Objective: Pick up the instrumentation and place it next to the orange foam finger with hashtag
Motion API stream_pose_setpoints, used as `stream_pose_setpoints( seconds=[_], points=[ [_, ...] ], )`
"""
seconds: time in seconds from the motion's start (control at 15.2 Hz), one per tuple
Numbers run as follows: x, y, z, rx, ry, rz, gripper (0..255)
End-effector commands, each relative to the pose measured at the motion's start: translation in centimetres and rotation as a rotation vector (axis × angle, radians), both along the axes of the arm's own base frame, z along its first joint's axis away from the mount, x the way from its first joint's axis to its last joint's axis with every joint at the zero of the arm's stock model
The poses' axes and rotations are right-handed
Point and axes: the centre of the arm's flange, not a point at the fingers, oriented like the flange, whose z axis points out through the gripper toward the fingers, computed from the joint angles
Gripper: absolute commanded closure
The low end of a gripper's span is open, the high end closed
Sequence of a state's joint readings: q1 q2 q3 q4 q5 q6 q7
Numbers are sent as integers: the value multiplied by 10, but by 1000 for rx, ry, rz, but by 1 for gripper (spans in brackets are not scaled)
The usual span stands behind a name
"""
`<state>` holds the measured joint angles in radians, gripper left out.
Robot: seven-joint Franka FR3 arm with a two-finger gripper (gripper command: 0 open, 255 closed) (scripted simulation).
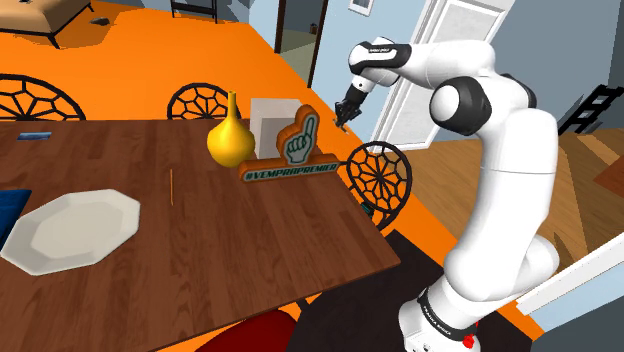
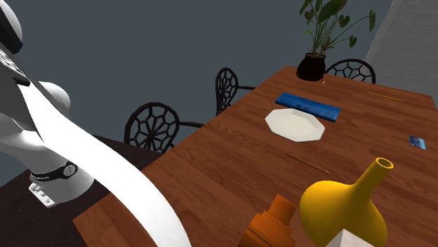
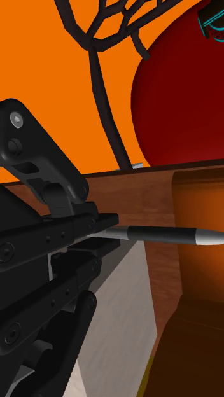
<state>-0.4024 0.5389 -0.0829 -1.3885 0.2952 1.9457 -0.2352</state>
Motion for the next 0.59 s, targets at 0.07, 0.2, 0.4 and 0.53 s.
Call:
stream_pose_setpoints(
  seconds=[0.07,0.2,0.4,0.53],
  points=[
    [1,0,-17,0,-1,0,255],
    [1,0,-27,0,-1,0,255],
    [1,0,-43,0,-1,0,255],
    [1,0,-54,0,-1,0,255]
  ],
)
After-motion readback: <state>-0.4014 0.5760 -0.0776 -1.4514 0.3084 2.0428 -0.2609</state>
